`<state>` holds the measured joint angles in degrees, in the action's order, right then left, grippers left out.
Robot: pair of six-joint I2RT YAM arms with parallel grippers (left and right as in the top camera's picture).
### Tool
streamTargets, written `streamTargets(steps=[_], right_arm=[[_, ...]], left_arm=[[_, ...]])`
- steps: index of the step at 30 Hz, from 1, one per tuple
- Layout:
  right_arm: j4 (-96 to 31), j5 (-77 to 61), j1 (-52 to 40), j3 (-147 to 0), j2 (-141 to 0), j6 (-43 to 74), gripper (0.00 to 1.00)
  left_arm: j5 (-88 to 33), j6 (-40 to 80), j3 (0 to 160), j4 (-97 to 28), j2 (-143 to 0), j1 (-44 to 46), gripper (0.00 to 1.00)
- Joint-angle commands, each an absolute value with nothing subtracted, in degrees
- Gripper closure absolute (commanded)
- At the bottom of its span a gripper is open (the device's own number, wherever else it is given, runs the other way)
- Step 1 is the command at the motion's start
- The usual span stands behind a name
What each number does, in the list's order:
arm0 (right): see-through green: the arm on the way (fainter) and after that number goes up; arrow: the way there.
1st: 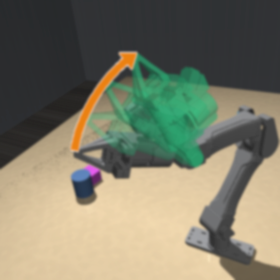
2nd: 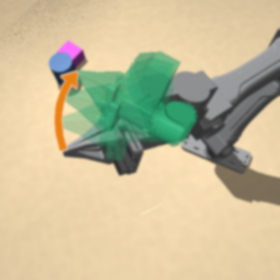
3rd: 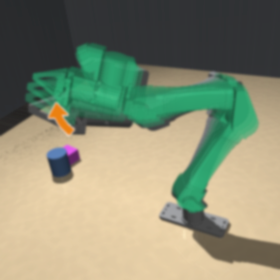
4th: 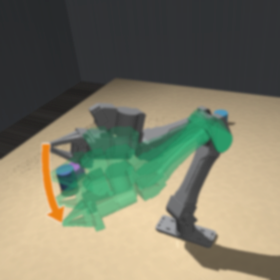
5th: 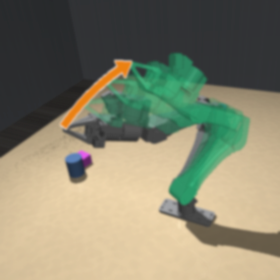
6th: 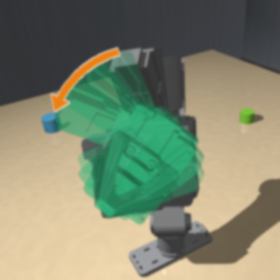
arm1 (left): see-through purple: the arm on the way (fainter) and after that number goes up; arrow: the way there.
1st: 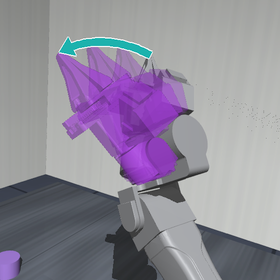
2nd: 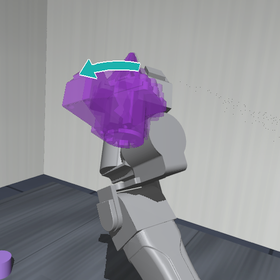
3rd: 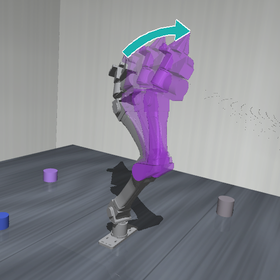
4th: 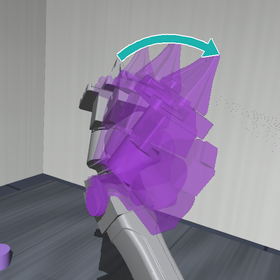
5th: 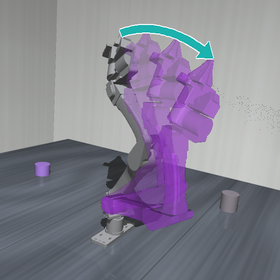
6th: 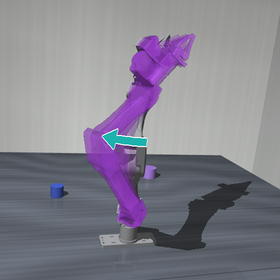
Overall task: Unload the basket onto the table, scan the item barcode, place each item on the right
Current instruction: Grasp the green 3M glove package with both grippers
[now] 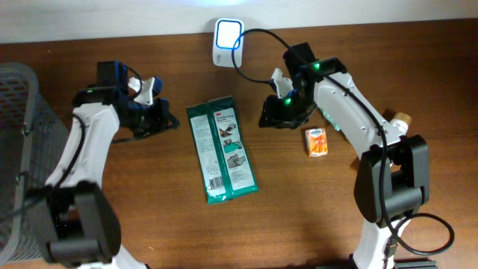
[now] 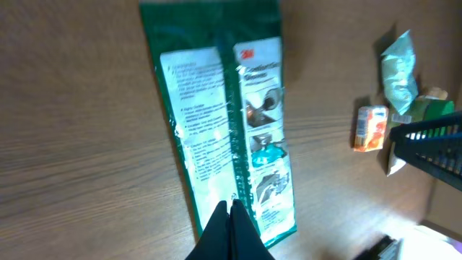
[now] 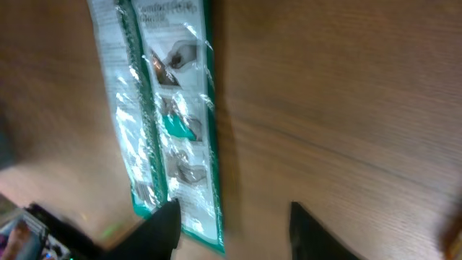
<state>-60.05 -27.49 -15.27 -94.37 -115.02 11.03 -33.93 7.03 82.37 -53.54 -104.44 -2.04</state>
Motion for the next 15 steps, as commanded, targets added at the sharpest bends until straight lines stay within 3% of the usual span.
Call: streamTargets(steps=[1, 15], right_arm=[[-55.11, -35.48, -15.35, -88.33, -114.91, 11.70, 0.62], [-48.47, -36.40, -15.38, -81.91, -114.91, 14.02, 0.62]], left_arm=[[-36.88, 8.34, 81.78, -52.10, -110.87, -0.47, 1.00], [-32.14, 12.84, 78.24, -41.89, -118.41, 3.68, 1.00]])
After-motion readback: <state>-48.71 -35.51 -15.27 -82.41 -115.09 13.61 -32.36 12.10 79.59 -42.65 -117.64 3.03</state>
